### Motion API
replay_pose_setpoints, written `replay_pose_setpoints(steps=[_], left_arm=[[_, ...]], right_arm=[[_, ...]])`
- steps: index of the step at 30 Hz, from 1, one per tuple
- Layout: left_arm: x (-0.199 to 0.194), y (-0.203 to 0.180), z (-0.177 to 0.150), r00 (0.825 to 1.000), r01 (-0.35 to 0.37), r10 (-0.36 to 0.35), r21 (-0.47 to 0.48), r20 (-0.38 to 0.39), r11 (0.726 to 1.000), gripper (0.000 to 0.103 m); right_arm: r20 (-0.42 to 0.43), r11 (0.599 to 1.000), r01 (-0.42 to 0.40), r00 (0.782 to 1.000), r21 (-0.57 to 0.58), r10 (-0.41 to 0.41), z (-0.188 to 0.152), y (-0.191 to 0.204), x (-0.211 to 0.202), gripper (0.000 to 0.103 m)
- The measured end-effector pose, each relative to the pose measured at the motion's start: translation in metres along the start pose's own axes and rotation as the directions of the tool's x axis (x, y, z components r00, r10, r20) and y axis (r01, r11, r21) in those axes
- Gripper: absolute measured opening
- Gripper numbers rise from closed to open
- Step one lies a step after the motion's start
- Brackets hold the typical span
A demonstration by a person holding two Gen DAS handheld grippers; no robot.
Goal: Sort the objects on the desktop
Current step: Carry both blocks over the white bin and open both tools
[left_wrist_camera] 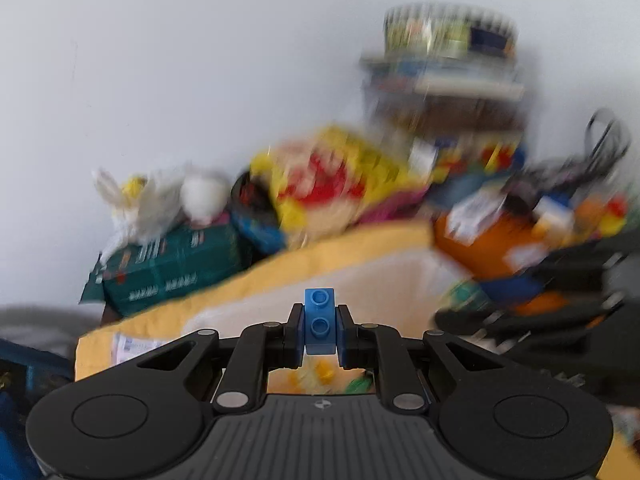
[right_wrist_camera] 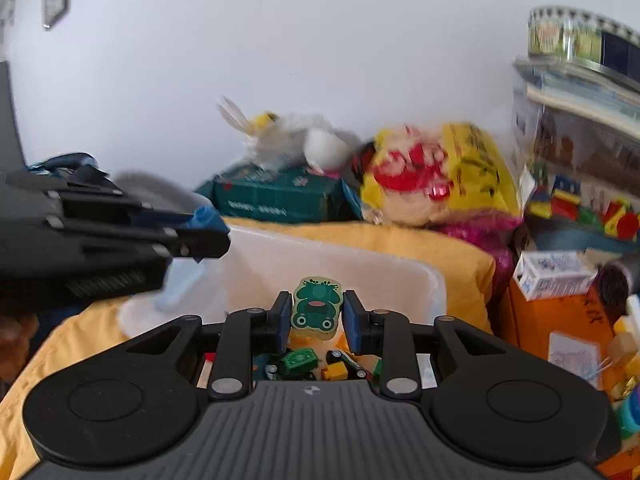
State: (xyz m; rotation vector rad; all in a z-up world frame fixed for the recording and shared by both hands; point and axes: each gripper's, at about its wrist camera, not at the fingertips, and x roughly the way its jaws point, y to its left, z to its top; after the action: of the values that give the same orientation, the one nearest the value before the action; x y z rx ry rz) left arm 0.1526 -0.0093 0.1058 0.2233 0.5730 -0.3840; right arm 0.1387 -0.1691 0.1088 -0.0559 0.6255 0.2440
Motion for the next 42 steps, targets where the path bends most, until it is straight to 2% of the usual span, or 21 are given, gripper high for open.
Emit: replay_pose_setpoints(steps=[4,5,6,8,11,14,16,21,25,29,35,42], left_arm=[[0.042,0.002,-0.018,0.991,0.003,-0.004,-0.012,-0.135,1.000,0.021],[0.041,0.001,-0.020,0.991,0.004,-0.006,-0.016,-0.135,1.000,0.030],[0.036,0.003,-0.022,0.992,0.008,-0.011,-0.025,-0.123,1.000,0.038],[0.025,0.003,-0.022,0.995,0.012,-0.016,-0.040,-0.095,0.999,0.059],[0.008,-0.001,-0.017,0.998,-0.027,0.027,-0.004,-0.056,1.000,0.070],[-0.007,-0.012,-0.014,0.995,-0.095,0.095,0.077,0.008,0.992,0.079],[-0.010,-0.017,-0.015,0.990,-0.139,0.138,0.123,0.022,0.983,0.080],[-0.017,-0.019,-0.006,0.980,-0.193,0.198,0.125,-0.025,0.973,0.080],[-0.023,-0.023,0.004,0.965,-0.256,0.261,0.152,-0.008,0.955,0.080],[-0.021,-0.021,0.012,0.967,-0.240,0.249,0.130,-0.056,0.962,0.080],[-0.010,-0.020,0.014,0.958,-0.236,0.248,0.096,-0.144,0.967,0.080],[-0.006,-0.027,0.014,0.951,-0.239,0.252,0.091,-0.177,0.967,0.080]], right_arm=[[-0.107,1.000,0.030,0.994,-0.011,-0.031,-0.010,-0.001,0.028,0.035],[-0.108,0.999,0.036,0.993,-0.007,-0.036,-0.012,-0.003,0.027,0.036],[-0.098,1.000,0.029,0.995,-0.006,-0.029,-0.014,-0.002,0.023,0.040],[-0.079,1.000,0.021,0.997,-0.003,-0.021,-0.015,-0.004,0.015,0.049],[-0.064,1.000,0.025,0.998,-0.009,-0.026,-0.011,-0.007,0.006,0.052],[-0.071,0.999,0.034,0.997,-0.021,-0.036,-0.008,-0.010,-0.004,0.063],[-0.090,0.998,0.044,0.995,-0.043,-0.048,-0.006,-0.011,-0.007,0.079],[-0.135,0.992,0.064,0.988,-0.108,-0.078,0.007,-0.015,-0.009,0.095],[-0.182,0.990,0.050,0.980,-0.132,-0.073,0.014,-0.015,0.000,0.098],[-0.208,0.983,0.073,0.972,-0.170,-0.108,0.014,-0.010,0.010,0.099],[-0.216,0.987,0.099,0.968,-0.129,-0.126,0.012,-0.014,0.013,0.101],[-0.236,0.988,0.123,0.962,-0.091,-0.141,0.011,-0.022,0.013,0.101]])
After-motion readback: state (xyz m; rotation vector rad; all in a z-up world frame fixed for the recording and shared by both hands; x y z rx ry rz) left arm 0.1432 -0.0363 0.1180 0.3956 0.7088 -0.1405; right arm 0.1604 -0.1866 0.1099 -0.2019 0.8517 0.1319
